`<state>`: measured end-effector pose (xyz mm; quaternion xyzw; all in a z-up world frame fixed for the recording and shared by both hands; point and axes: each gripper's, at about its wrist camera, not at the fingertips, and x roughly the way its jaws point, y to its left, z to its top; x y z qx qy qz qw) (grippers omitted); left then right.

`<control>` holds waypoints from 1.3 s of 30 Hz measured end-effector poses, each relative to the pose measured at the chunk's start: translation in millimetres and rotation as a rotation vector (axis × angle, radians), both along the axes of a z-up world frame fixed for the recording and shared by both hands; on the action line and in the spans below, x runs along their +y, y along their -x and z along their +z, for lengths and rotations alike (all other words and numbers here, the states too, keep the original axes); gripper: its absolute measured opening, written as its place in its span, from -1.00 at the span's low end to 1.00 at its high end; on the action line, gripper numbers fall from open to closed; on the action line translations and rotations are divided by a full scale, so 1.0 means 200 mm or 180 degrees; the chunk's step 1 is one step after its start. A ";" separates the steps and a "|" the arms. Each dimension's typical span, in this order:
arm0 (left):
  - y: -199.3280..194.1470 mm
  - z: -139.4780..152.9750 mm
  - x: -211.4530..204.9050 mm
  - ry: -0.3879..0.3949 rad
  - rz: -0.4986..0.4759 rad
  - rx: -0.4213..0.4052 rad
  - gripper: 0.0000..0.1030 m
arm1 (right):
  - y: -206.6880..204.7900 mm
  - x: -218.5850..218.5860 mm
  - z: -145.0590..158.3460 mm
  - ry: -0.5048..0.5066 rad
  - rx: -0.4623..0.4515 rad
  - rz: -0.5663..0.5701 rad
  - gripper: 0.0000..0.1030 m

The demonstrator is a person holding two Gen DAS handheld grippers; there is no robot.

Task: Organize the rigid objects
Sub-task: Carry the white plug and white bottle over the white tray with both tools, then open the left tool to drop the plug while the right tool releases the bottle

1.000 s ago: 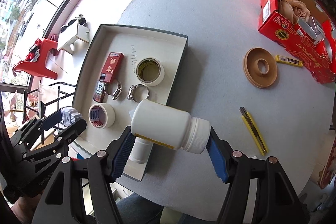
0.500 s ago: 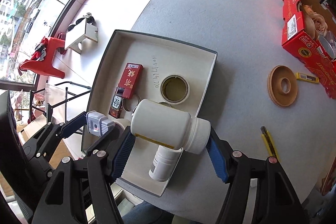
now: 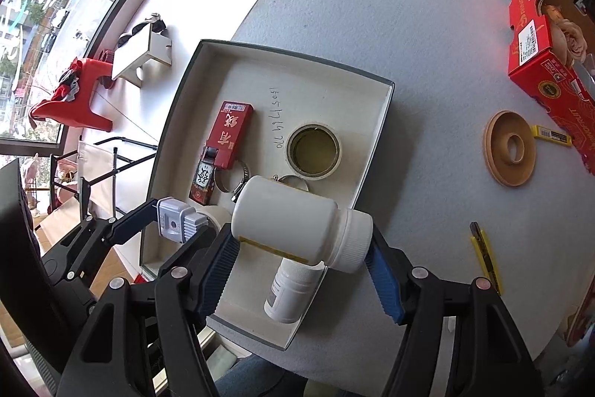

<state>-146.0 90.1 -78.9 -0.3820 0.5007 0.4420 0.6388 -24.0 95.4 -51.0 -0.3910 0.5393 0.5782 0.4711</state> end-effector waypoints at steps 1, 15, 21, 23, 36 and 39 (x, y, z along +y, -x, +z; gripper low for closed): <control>0.00 0.00 0.01 0.0002 -0.0003 0.0002 0.20 | 0.00 0.01 0.00 -0.0001 -0.0001 0.0001 0.33; -0.02 -0.06 0.01 0.0086 -0.0039 0.0035 0.20 | 0.06 0.11 -0.05 0.0045 0.0005 0.0069 0.33; -0.02 -0.10 0.00 0.0158 -0.0047 0.0034 0.20 | 0.10 0.13 -0.10 0.0098 -0.0068 0.0128 0.33; -0.02 -0.11 0.00 0.0182 -0.0034 0.0049 0.20 | 0.10 0.13 -0.12 0.0138 -0.0083 0.0139 0.33; 0.05 -0.12 -0.03 0.0291 0.0220 -0.0178 0.99 | 0.02 0.09 -0.15 0.0327 0.0333 0.0021 0.98; 0.06 -0.11 -0.06 0.0281 0.0207 -0.0214 0.99 | 0.01 0.06 -0.13 0.0288 0.0392 -0.0031 0.98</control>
